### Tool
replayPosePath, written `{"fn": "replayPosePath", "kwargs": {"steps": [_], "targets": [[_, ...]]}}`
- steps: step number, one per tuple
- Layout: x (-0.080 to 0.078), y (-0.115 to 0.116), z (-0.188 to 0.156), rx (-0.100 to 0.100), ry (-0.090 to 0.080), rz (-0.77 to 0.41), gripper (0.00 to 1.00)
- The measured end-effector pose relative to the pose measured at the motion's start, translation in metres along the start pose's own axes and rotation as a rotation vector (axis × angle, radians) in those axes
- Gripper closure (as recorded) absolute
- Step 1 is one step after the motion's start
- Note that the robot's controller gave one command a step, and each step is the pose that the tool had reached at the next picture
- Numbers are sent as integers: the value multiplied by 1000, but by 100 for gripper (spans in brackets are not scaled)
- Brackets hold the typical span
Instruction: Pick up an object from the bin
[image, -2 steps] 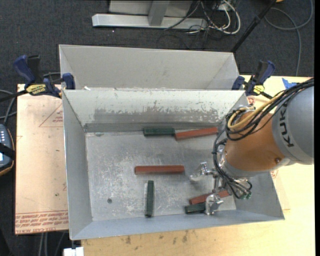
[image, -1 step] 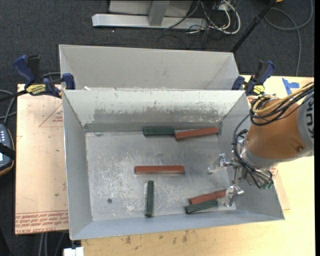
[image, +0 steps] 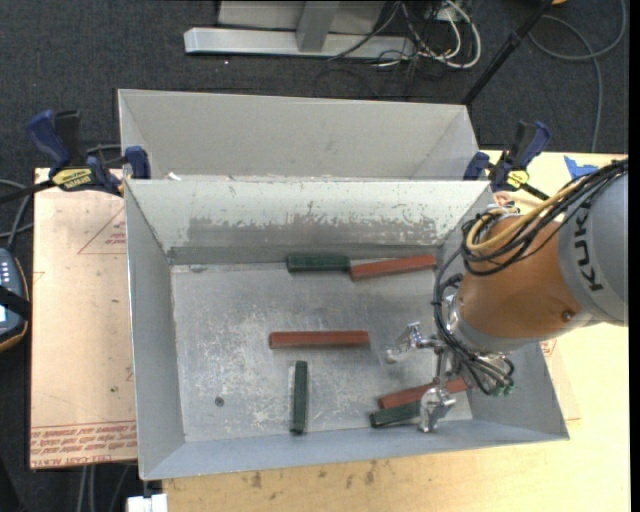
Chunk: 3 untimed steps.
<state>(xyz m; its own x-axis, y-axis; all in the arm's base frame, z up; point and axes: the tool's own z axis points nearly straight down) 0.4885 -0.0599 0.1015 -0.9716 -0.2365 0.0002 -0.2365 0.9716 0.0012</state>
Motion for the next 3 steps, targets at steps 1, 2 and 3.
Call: {"fn": "replayPosePath", "kwargs": {"steps": [1, 2, 3], "targets": [[-23, -18, 20, -1, -4, -215, 0], [-26, 0, 23, 17, -18, -197, 100], [-26, 0, 23, 16, -18, -196, 100]]}}
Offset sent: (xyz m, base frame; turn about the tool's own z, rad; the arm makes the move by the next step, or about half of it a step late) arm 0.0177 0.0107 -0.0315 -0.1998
